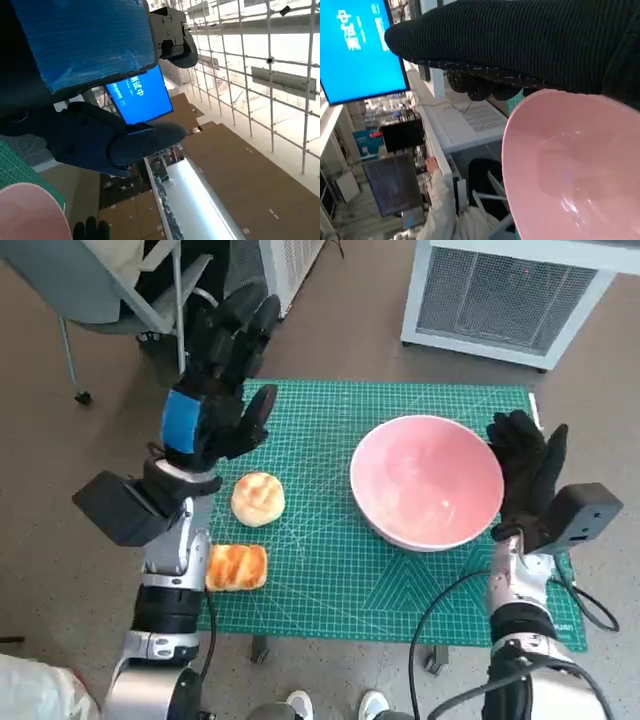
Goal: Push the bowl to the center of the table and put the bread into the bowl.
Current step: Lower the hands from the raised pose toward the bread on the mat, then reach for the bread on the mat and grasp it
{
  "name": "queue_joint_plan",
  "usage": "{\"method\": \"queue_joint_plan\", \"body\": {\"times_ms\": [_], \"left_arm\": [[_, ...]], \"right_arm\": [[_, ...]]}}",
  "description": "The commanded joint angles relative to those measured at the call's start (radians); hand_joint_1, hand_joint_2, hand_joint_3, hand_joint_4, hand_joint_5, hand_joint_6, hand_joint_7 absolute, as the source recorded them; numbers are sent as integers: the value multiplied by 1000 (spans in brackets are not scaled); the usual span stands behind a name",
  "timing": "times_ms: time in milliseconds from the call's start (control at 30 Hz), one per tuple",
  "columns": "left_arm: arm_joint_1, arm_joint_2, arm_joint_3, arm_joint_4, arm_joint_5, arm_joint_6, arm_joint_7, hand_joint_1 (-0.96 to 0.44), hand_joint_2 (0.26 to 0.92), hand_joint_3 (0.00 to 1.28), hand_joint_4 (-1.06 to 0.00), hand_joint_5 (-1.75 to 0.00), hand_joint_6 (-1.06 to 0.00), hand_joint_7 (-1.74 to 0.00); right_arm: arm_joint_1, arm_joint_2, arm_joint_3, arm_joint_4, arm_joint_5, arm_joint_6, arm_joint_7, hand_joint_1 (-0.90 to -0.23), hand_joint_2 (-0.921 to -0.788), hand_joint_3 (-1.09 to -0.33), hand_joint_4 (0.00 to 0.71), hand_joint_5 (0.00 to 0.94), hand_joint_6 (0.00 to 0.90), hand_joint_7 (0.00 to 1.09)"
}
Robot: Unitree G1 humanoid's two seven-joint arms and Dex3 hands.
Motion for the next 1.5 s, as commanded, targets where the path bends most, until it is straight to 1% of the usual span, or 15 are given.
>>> {"method": "queue_joint_plan", "body": {"times_ms": [33,200,300,400,533,633,733,800,933,1067,1200,1267,1367,1467,1500], "left_arm": [[15,13,6,-24,0,6,6,-476,921,548,-185,-10,1,-666],[20,17,7,-34,1,7,11,-466,921,550,-184,-10,1,-661],[20,19,8,-38,3,9,16,-463,921,551,-184,-10,1,-657],[25,19,6,-47,6,12,21,-461,921,552,-184,-10,1,-656],[36,21,3,-59,9,13,26,-461,921,552,-184,-11,1,-655],[47,26,4,-70,11,14,27,-462,921,551,-186,-12,1,-656],[59,32,5,-83,12,16,28,-460,921,551,-187,-13,1,-658],[68,40,7,-93,10,21,25,-460,921,551,-187,-13,1,-660],[98,72,8,-136,4,50,10,-454,921,553,-189,-15,1,-677],[135,137,1,-210,27,104,-16,-446,921,545,-203,-24,1,-707],[174,282,-8,-320,93,192,-83,-445,921,510,-240,-52,1,-758],[189,363,-10,-389,130,263,-122,-444,921,482,-257,-65,1,-777],[215,466,-5,-487,167,364,-172,-446,921,445,-275,-75,0,-786],[235,540,-4,-551,217,405,-197,-447,921,405,-293,-81,-9,-778],[240,558,-5,-565,229,412,-203,-452,921,374,-312,-80,-34,-750]], "right_arm": [[-13,28,14,13,-12,16,-22,-527,-921,-802,246,9,154,355],[-26,46,17,14,-8,22,-28,-523,-921,-813,258,10,141,395],[-43,69,17,16,-3,33,-29,-525,-921,-817,260,9,136,405],[-54,81,20,19,-7,49,-40,-524,-921,-818,260,9,132,412],[-68,90,38,24,-27,73,-62,-519,-921,-816,258,6,132,419],[-76,88,52,25,-42,87,-78,-527,-921,-815,255,4,126,420],[-79,83,58,23,-53,90,-85,-534,-921,-815,254,3,120,420],[-82,75,66,21,-61,88,-93,-538,-921,-815,254,3,117,420],[-91,51,93,8,-89,62,-118,-540,-921,-817,255,3,113,424],[-102,30,124,-14,-123,10,-139,-534,-921,-824,256,3,101,439],[-104,7,162,-54,-160,-75,-148,-531,-921,-836,258,2,64,496],[-103,-3,181,-82,-175,-125,-143,-535,-921,-839,258,2,48,525],[-98,-12,202,-145,-184,-218,-111,-545,-921,-839,259,2,24,574],[-86,-17,224,-214,-176,-302,-68,-558,-921,-834,264,4,17,596],[-82,-19,231,-233,-176,-323,-59,-571,-921,-825,271,7,19,603]]}}
